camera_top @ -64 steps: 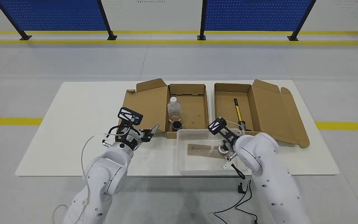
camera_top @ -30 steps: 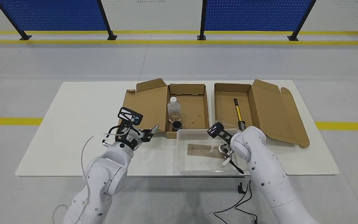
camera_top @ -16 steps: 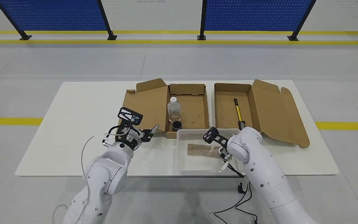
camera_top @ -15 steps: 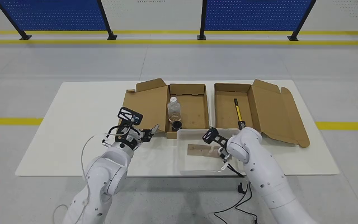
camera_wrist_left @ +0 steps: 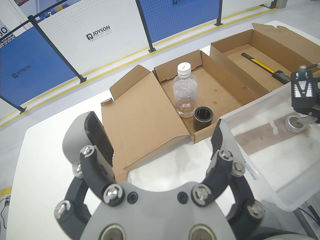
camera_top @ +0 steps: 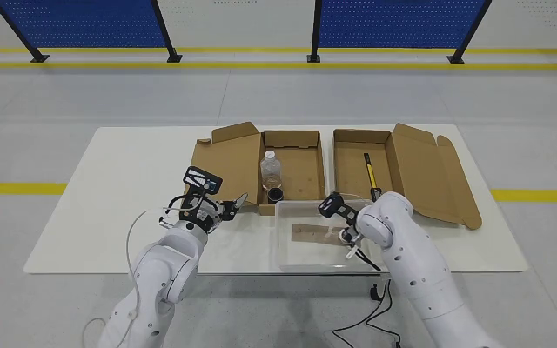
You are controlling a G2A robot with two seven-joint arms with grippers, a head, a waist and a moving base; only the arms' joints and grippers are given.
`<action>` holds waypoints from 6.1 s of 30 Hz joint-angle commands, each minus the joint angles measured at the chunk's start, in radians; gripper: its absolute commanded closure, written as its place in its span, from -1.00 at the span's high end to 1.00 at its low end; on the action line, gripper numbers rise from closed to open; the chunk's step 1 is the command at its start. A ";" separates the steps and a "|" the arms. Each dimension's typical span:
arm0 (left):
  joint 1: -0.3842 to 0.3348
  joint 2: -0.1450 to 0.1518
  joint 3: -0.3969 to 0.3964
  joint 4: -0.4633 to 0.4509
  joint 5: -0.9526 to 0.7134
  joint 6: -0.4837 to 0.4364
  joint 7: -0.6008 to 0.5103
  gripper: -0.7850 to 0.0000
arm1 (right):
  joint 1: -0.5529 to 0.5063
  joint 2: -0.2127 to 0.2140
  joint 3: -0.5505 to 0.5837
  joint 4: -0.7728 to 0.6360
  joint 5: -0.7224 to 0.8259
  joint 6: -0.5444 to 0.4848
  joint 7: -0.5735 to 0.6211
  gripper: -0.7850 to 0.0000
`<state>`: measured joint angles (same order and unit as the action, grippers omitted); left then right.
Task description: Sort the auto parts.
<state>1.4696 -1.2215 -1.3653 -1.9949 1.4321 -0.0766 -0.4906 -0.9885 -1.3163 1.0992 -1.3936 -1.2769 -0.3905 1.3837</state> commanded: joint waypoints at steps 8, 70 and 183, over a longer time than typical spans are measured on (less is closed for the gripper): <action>0.000 0.000 0.000 0.000 0.000 0.000 0.000 1.00 | 0.026 0.001 -0.014 0.064 0.006 0.005 -0.009 -0.51; 0.000 0.000 0.000 0.000 0.000 0.000 0.000 1.00 | -0.225 0.054 0.337 -0.205 1.041 0.147 -0.304 -1.00; 0.000 0.000 0.000 0.000 0.000 0.000 0.000 1.00 | -0.145 0.084 0.449 -0.211 0.541 0.320 -0.728 1.00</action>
<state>1.4696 -1.2215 -1.3653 -1.9949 1.4321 -0.0766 -0.4906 -1.0922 -1.2338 1.5143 -1.5527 -0.7889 -0.0634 0.6781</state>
